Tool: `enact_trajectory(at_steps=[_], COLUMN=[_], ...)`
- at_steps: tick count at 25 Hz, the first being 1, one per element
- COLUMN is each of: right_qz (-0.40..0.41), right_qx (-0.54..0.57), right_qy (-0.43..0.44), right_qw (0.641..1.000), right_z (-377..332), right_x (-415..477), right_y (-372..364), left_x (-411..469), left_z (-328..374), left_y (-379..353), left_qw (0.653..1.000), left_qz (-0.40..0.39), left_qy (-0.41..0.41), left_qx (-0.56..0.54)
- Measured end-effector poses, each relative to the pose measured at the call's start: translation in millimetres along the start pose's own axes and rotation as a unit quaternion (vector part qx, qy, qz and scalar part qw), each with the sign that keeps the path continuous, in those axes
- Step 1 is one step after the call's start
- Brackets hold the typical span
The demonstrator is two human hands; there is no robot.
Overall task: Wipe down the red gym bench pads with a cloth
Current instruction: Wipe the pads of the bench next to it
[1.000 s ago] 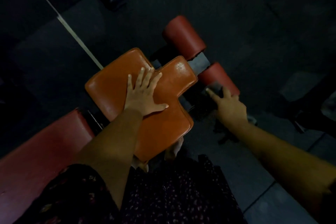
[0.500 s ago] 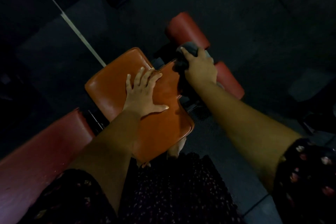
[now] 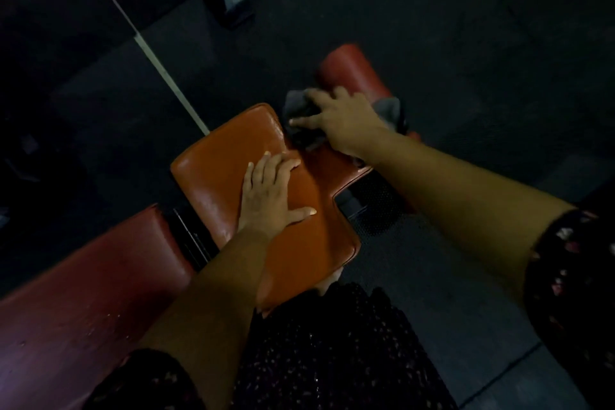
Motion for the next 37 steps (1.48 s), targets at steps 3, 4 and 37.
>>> enact_trajectory(at_steps=[3, 4, 37], right_qz=[-0.082, -0.108, -0.093], right_qx=[-0.016, 0.012, 0.338], right_qy=[0.102, 0.077, -0.363], right_qw=[0.991, 0.991, 0.863], right_z=[1, 20, -55], right_x=[11, 11, -235], right_y=[-22, -30, -121], left_x=[3, 4, -40], left_z=[2, 4, 37], left_y=[2, 1, -19], left_qw=[0.998, 0.994, 0.879], left_qz=[-0.009, -0.022, -0.113], left_qy=[-0.062, -0.099, -0.411], left_qx=[0.024, 0.04, 0.214])
Point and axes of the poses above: each hand's wrist, its own x-axis towards the middle knuckle, its own y-axis out of the back of the hand, z = x × y, the point moved 9 cm from there along x, towards the middle knuckle, and after that the axes turned 8 degrees about z, right-handed, at the moved point
